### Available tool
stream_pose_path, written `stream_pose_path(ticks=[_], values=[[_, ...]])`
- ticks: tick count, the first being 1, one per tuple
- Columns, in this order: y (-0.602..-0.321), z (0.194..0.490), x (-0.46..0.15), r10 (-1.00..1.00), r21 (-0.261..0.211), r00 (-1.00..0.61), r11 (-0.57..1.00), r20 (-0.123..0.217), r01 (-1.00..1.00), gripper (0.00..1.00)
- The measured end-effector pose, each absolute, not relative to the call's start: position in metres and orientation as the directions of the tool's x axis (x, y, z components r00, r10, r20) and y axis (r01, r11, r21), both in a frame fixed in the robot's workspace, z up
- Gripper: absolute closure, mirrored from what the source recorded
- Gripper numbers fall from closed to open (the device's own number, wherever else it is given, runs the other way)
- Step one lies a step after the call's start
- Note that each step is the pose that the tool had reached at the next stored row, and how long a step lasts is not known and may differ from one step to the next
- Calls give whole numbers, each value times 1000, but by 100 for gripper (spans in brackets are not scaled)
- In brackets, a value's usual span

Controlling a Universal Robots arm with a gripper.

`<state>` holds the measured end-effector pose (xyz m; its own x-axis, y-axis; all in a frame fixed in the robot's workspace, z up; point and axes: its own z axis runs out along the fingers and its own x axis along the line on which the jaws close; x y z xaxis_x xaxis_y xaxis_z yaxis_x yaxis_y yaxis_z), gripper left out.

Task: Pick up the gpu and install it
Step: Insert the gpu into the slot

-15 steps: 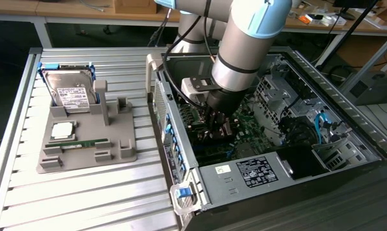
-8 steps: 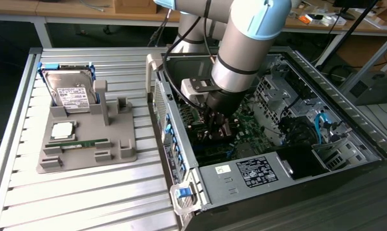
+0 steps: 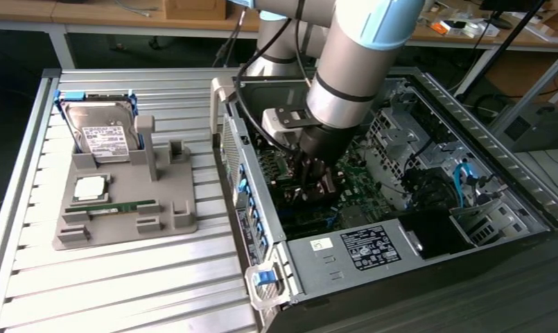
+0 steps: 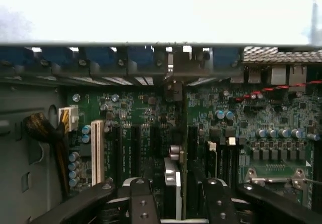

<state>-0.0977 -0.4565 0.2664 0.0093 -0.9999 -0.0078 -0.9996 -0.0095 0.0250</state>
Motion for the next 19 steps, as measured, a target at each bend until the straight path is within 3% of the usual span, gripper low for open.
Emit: stream_pose_path(ticks=[4,5,10,12,19], values=[[-454,284,-98,-1000,24,9,-9,-8,-1000,61],[-452,288,-98,-1000,24,9,-9,-8,-1000,67],[-446,291,-96,-1000,25,11,-12,-8,-1000,80],[-445,291,-89,-1000,29,14,-14,-8,-999,89],[-445,289,-57,-1000,55,14,-15,-8,-998,89]])
